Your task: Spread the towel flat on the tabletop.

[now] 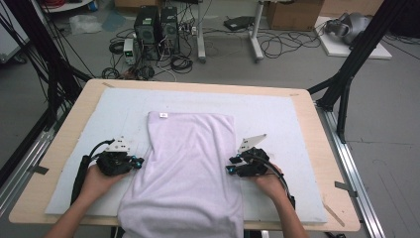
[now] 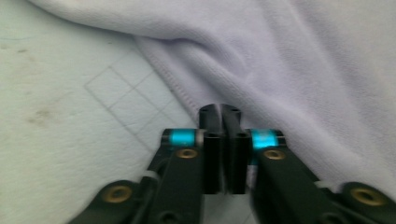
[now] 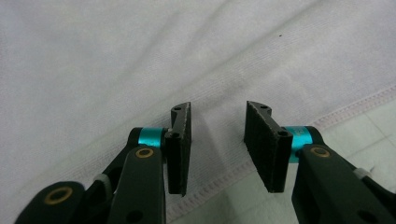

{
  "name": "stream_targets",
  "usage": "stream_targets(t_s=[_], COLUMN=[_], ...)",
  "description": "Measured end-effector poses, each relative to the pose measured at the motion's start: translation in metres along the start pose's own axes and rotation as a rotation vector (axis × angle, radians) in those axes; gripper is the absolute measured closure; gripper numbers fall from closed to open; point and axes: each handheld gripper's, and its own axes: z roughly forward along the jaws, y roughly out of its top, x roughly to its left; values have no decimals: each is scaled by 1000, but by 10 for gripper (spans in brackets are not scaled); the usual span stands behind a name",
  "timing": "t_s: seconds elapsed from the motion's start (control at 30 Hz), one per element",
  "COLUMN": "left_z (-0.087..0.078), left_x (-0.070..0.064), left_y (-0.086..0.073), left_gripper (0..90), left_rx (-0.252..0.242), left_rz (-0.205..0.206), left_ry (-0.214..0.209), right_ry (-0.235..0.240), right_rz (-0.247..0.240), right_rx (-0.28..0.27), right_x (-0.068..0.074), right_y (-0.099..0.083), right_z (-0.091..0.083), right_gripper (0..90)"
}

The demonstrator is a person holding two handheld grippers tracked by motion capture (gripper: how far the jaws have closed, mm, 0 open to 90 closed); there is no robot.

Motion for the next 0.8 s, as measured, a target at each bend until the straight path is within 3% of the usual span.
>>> stream_targets(t_s=[0.07,0.2,0.27,0.3,0.33,0.43,0.53,0.57,0.63,0.7,0.77,0.8], left_z=[-4,-34,-40,-40,-38,-28,-10,-4,8,16,17,17], left_x=[-1,-3,-1,1,3,9,15,19,24,30,32,34], left_y=[0,-9,-12,-11,-9,-1,11,15,18,17,15,15], left_gripper=[896,896,893,829,764,684,681,680,670,708,856,868], left_rx=[10,-48,-53,-51,-50,-59,-67,-58,-42,-17,-29,-34], left_rz=[13,14,10,5,0,-15,-10,-24,-56,-70,-70,-82], left_ry=[20,55,54,55,59,64,84,80,110,110,113,102], right_ry=[-6,9,-11,-23,-30,-54,-89,-107,-127,-142,-143,-136], right_rz=[-5,-13,-40,-44,-44,-45,-33,-21,4,27,52,58], right_rx=[-1,15,-27,-32,-29,-30,-18,-20,-23,-12,-16,-18], right_x=[1,4,5,2,-1,-17,-39,-46,-59,-69,-76,-78], right_y=[0,0,3,7,10,27,39,41,45,46,46,45], right_z=[1,-6,-12,-13,-14,-10,-1,2,8,15,21,25], right_gripper=[615,656,663,663,662,646,635,632,624,623,647,683])
